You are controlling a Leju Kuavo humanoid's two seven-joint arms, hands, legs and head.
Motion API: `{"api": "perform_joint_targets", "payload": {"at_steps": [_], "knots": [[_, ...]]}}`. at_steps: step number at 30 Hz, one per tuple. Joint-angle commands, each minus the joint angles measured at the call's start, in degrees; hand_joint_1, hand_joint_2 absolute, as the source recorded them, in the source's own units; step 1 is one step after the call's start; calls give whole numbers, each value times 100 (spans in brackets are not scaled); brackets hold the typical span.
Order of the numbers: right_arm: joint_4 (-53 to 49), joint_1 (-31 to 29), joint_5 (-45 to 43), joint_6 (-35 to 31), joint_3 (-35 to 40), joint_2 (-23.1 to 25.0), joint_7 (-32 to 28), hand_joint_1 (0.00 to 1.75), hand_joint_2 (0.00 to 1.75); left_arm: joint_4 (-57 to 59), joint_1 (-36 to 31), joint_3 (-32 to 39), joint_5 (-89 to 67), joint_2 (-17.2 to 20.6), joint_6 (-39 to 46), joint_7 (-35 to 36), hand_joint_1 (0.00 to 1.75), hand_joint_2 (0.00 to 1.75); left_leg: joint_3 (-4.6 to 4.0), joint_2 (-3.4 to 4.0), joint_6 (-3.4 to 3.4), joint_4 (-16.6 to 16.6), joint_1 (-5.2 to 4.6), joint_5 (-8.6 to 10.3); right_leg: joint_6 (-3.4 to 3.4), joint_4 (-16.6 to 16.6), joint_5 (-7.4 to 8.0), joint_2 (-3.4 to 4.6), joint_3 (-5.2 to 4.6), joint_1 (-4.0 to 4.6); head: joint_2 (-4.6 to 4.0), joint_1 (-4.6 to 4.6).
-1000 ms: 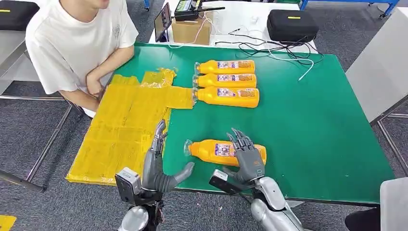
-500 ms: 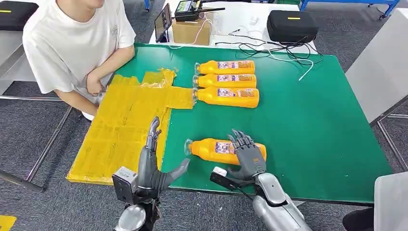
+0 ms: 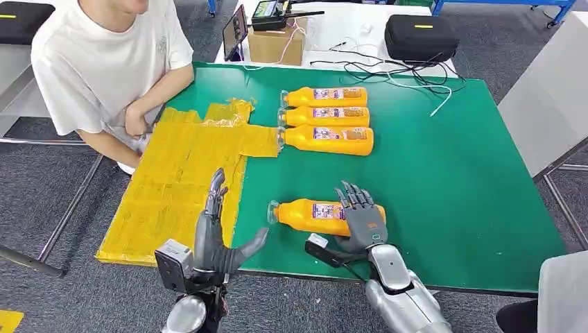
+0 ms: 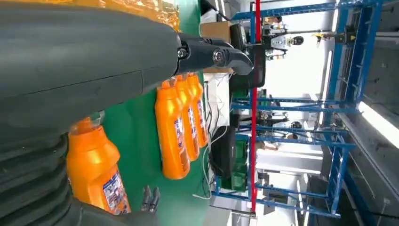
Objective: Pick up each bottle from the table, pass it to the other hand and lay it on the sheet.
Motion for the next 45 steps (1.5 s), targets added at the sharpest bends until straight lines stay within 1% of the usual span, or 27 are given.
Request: {"api": "perform_joint_targets", "payload": {"at_steps": [1,3,5,15,17,18,21,23,25,26,28,30,31,34,35,36,39,43,44,45], "knots": [[-55,-22,492,205,58,-130,503,0,175,70,80,279,-97,-13,27,60,0,175,18,7,-13,1,7,-8,-16,0,-6,4,17,8,-2,0],[-347,106,576,382,-19,-175,617,0,175,89,134,304,-108,-25,7,101,0,175,29,9,-16,-4,10,-10,-22,-8,-7,6,30,11,-2,0],[-499,187,589,461,-50,-221,628,0,175,93,158,306,-125,-34,7,101,0,175,10,-2,-7,-2,4,-4,-9,-5,-3,-4,13,5,-2,0],[-500,197,596,568,-90,-217,635,0,175,85,149,330,-142,-62,6,102,0,175,14,-4,-10,-1,5,-4,-12,-2,-5,-6,14,5,-2,0],[-477,201,631,801,-122,-247,718,0,175,87,151,352,-166,-82,-7,114,0,175,8,-4,-7,-2,2,-1,-8,-3,-2,-5,8,3,-2,0],[-419,172,633,1114,-138,-290,832,0,175,98,142,370,-204,-93,-36,136,0,175,12,-4,-9,-1,6,-4,-12,-4,-4,-6,14,6,-2,0],[-415,139,490,1360,-245,-298,915,0,175,115,142,375,-255,-86,-56,157,0,175,16,-4,-10,-1,6,-4,-13,-5,-5,-7,17,7,0,0],[-388,41,435,1635,-216,-350,917,2,175,190,125,431,-270,-102,-54,169,0,175,16,0,-8,-1,4,-3,-10,-4,-3,-4,15,5,-2,-2],[-351,-12,404,1788,-184,-381,918,140,175,251,109,481,-277,-119,-59,173,0,175,21,-4,-6,-1,2,0,-8,-4,-2,-7,20,3,-2,0],[-294,-40,371,1920,-145,-398,920,141,175,282,95,519,-296,-136,-84,179,0,175,24,-3,-7,-1,4,0,-11,-4,-1,-6,25,5,-2,0],[-209,-37,335,2012,-123,-421,920,155,175,317,70,540,-309,-150,-113,183,0,175,27,-4,-6,-4,3,2,-9,-9,2,-6,30,3,0,0],[-114,-20,272,2119,-122,-450,942,161,175,352,44,550,-318,-164,-141,188,0,175,30,-2,-10,-4,5,2,-14,-10,3,-5,32,6,0,0],[-44,-15,222,2184,-144,-468,970,168,175,366,31,554,-323,-168,-153,188,0,175,32,-5,-7,-4,2,1,-9,-8,0,-7,34,2,-2,0],[187,-39,77,2346,-221,-513,997,169,175,430,-23,563,-324,-177,-184,187,0,175,41,-17,-9,-6,6,2,-13,-14,-2,-19,46,6,-2,0],[289,-49,-12,2391,-282,-519,978,175,175,449,-46,559,-309,-176,-215,183,0,175,47,-17,-7,-8,3,3,-10,-15,-2,-17,50,4,0,0],[337,-55,-58,2390,-312,-525,952,173,175,462,-57,560,-300,-178,-227,182,0,175,50,-20,-10,-10,6,3,-14,-18,-2,-20,55,7,0,0],[619,-103,-214,2423,-412,-541,876,175,175,525,-108,570,-252,-199,-263,176,0,175,56,-18,-5,-7,4,3,-8,-17,-1,-19,59,4,-2,-2],[790,-129,-543,2273,-510,-522,431,175,175,547,-134,553,-178,-196,-310,145,0,175,62,-25,-9,-11,9,9,-14,-25,5,-26,64,10,-2,0],[699,-111,-744,2049,-537,-486,42,175,175,513,-118,532,-141,-184,-314,115,0,175,70,-23,-4,-9,6,5,-9,-21,1,-23,68,7,0,0],[573,-56,-1127,2028,-680,-424,-311,175,175,477,-101,515,-112,-169,-313,89,0,175,72,-28,-7,-8,9,7,-14,-24,2,-29,68,10,0,-2]]}}
